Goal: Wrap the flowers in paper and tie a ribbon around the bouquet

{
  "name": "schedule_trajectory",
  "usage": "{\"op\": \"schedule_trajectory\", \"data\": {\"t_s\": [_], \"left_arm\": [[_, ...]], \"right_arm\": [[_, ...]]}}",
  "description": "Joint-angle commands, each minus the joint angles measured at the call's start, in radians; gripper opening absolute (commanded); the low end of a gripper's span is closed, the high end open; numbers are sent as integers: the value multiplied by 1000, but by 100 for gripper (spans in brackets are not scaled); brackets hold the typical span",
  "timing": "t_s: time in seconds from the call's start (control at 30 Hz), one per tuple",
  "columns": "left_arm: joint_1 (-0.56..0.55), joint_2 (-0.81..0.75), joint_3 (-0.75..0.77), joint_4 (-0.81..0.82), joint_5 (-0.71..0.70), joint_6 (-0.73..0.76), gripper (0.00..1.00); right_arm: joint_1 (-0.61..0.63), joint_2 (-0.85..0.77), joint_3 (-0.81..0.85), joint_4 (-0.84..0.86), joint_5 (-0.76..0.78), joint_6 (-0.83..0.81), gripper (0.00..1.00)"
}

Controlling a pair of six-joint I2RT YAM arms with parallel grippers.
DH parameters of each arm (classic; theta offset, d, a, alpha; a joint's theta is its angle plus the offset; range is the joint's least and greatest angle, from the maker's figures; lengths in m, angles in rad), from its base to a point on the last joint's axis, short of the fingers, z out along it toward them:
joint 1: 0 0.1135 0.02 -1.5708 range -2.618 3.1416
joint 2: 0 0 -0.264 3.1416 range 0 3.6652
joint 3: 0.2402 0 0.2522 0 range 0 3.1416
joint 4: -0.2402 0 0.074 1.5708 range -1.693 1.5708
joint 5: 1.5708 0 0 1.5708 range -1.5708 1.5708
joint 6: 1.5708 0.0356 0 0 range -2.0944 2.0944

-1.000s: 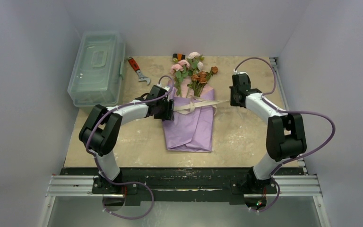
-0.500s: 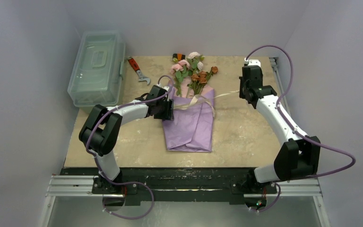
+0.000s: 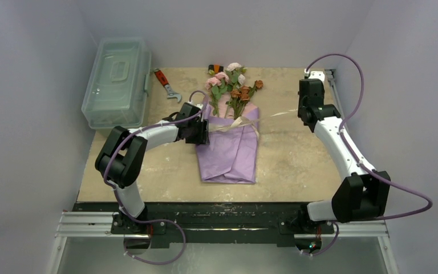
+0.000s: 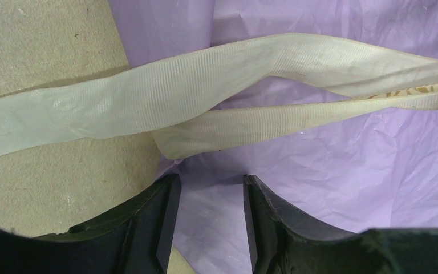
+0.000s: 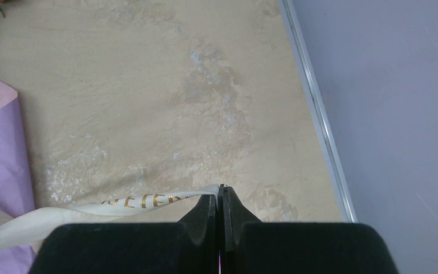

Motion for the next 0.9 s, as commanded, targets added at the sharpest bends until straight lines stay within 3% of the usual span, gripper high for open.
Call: {"op": "schedule_trajectory", "data": {"t_s": [0.0, 0.57, 0.87], "left_arm": [[23, 66, -49, -59, -49, 7, 49], [28, 74, -39, -68, -39, 10, 48], [28, 79, -20, -82, -17, 11, 48]], "right_arm": [[-4, -49, 59, -6, 40, -8, 0], [-54, -120, -11, 38, 198, -64, 0], [-136, 60, -122, 182, 165, 25, 0]]}}
